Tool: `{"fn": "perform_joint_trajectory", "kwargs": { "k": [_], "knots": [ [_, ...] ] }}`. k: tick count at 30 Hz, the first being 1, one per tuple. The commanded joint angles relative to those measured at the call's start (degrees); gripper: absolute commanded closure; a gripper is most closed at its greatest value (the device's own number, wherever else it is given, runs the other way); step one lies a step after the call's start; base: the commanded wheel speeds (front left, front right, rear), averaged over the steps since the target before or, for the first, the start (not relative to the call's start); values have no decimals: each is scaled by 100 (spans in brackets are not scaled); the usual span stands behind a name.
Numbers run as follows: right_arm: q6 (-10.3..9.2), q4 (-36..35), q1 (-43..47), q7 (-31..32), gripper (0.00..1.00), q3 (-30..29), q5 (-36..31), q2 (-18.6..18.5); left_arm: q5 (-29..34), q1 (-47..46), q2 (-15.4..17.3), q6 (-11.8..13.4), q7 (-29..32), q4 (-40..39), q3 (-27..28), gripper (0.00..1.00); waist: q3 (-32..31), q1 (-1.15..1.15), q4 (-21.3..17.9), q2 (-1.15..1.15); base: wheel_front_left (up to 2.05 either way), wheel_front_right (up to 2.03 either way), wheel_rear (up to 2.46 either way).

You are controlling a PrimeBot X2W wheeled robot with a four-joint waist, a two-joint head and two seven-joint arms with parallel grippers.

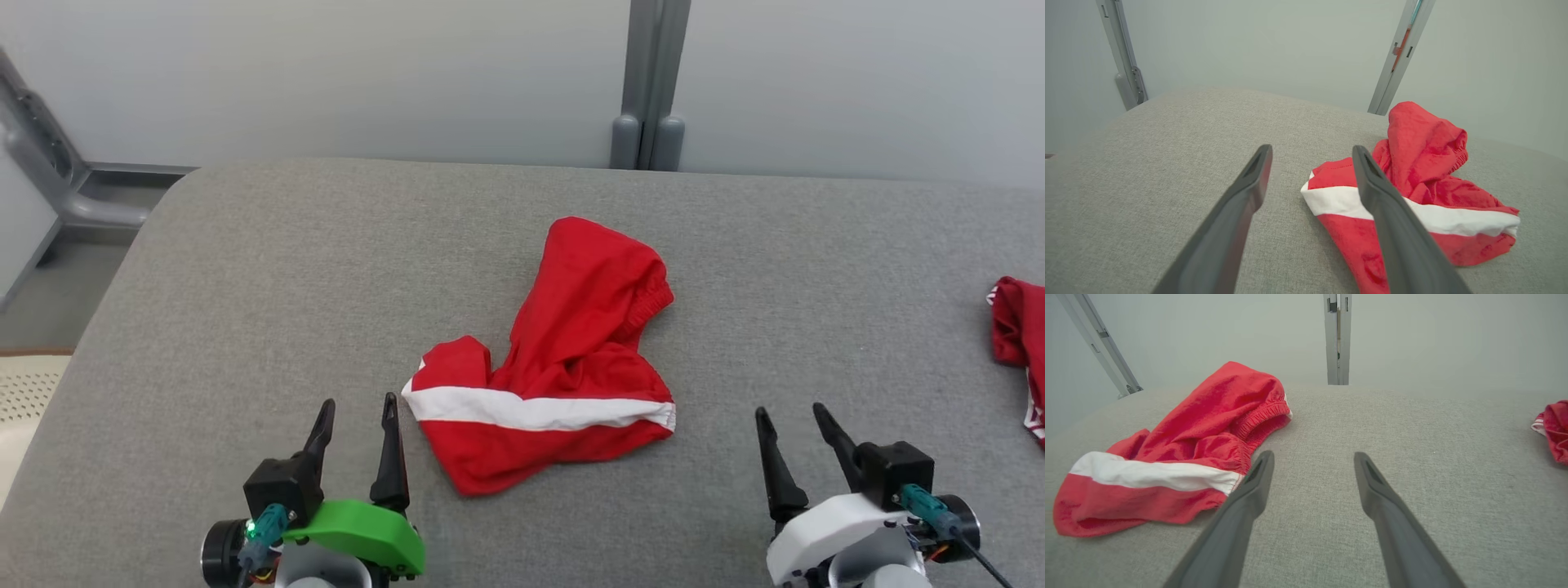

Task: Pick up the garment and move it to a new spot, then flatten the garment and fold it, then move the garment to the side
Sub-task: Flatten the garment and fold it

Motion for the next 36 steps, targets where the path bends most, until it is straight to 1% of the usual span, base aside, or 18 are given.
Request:
{"fn": "perform_joint_trajectory", "kwargs": {
  "k": [1, 7, 9, 14, 18, 19, 20, 21, 22, 23, 25, 27, 31, 36],
  "knots": [
    [-9, 96, -139, 39, 0, 99, 38, -14, 20, 56, 53, 43, -4, -43, 11, 0, 28, 0, 222, 0, 0, 0, 0],
    [-9, 872, -610, 240, 0, 621, 146, -17, 20, 41, 127, 103, 31, -114, 49, 0, 133, 0, 576, 0, 0, 0, 0],
    [-9, 1371, -877, 273, 0, 742, 146, -20, 10, 54, 148, 124, 33, -140, 60, 0, 179, 0, 722, 0, 0, 0, 0],
    [-9, 2132, -1274, 272, 0, 878, 277, -17, 5, 81, 163, 138, 33, -175, 46, 0, 237, 0, 859, 0, 0, 0, 0],
    [-9, 2640, -1598, 222, 0, 1006, 533, -18, -3, 64, 168, 151, 27, -193, 50, 0, 299, 0, 874, 0, 0, 0, 0],
    [-9, 2721, -1665, 189, 18, 1038, 582, -16, -8, 59, 169, 161, 25, -197, 57, 0, 315, 0, 862, 0, 0, 0, 0],
    [-9, 2823, -1743, 154, 56, 1078, 623, -17, -11, 54, 170, 172, 22, -201, 64, 0, 331, 0, 845, 0, 0, 0, 0],
    [-9, 2904, -1809, 119, 66, 1101, 653, -17, -15, 52, 170, 175, 20, -201, 66, 0, 345, 0, 823, 0, 0, 0, 0],
    [-9, 2987, -1873, 60, 89, 1095, 676, -20, -19, 47, 163, 178, 17, -197, 67, 0, 357, 0, 794, 0, 0, 0, 0],
    [-9, 3059, -1924, 20, 100, 1065, 693, -24, -26, 45, 157, 174, 14, -190, 68, 0, 365, 0, 766, 0, 0, 0, 0],
    [-9, 3175, -2014, -67, 100, 991, 652, -19, -40, 51, 143, 179, 13, -176, 78, 0, 374, 0, 690, 0, 0, 0, 0],
    [-9, 3262, -2086, -151, 100, 781, 483, -26, -53, 77, 133, 181, 8, -159, 85, 0, 376, 0, 602, 0, 0, 0, 0],
    [-9, 3307, -2060, -233, 100, 88, -22, -62, -67, 104, 102, 172, -6, -134, 94, 0, 391, 0, 427, 0, 0, 0, 0],
    [-9, 3115, -1845, -265, 100, -760, -780, -44, -91, 77, 60, 150, -20, -87, 110, 0, 445, 0, 229, 0, 0, 0, 0]
  ]
}}
